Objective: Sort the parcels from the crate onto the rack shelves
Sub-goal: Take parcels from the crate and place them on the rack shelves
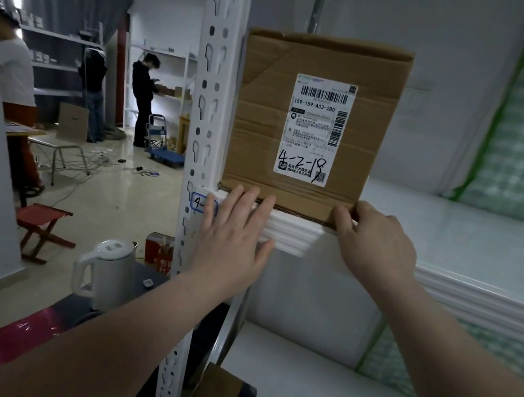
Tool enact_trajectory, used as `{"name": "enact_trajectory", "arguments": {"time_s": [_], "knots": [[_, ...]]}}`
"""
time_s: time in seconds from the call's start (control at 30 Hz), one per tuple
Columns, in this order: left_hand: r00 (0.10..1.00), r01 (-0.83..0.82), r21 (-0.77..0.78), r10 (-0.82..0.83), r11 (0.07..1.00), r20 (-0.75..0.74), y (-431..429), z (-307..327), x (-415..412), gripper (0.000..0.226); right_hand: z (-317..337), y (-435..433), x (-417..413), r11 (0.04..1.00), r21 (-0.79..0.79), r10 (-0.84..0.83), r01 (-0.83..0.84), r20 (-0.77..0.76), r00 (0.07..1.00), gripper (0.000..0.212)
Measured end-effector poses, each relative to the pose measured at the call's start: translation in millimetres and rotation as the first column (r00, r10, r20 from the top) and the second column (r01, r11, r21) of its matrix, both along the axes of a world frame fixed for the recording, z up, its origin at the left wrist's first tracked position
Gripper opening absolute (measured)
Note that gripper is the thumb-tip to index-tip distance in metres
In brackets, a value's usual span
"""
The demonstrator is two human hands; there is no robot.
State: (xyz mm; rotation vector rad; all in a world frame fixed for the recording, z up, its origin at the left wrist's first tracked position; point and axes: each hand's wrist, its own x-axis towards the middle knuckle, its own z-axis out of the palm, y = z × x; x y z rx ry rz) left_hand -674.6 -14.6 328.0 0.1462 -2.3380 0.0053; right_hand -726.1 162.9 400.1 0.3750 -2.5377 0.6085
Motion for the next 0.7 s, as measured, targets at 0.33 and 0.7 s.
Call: {"name": "enact_trajectory", "arguments": {"time_s": [0.33,0.7], "knots": [[0.997,0.022,-0.026,-0.024,0.999,-0.072,-3.4,-9.7,-9.0,0.060,-11.9,-5.3,-2.7,0.994,-0.004,-0.113,0.114,-0.138,0.984,0.040],[0.993,0.079,0.026,-0.076,0.997,-0.095,-8.2,-3.5,-12.0,0.060,23.0,-4.3,-20.7,0.785,-0.595,0.334,-0.170,0.177,0.926,0.072]]}}
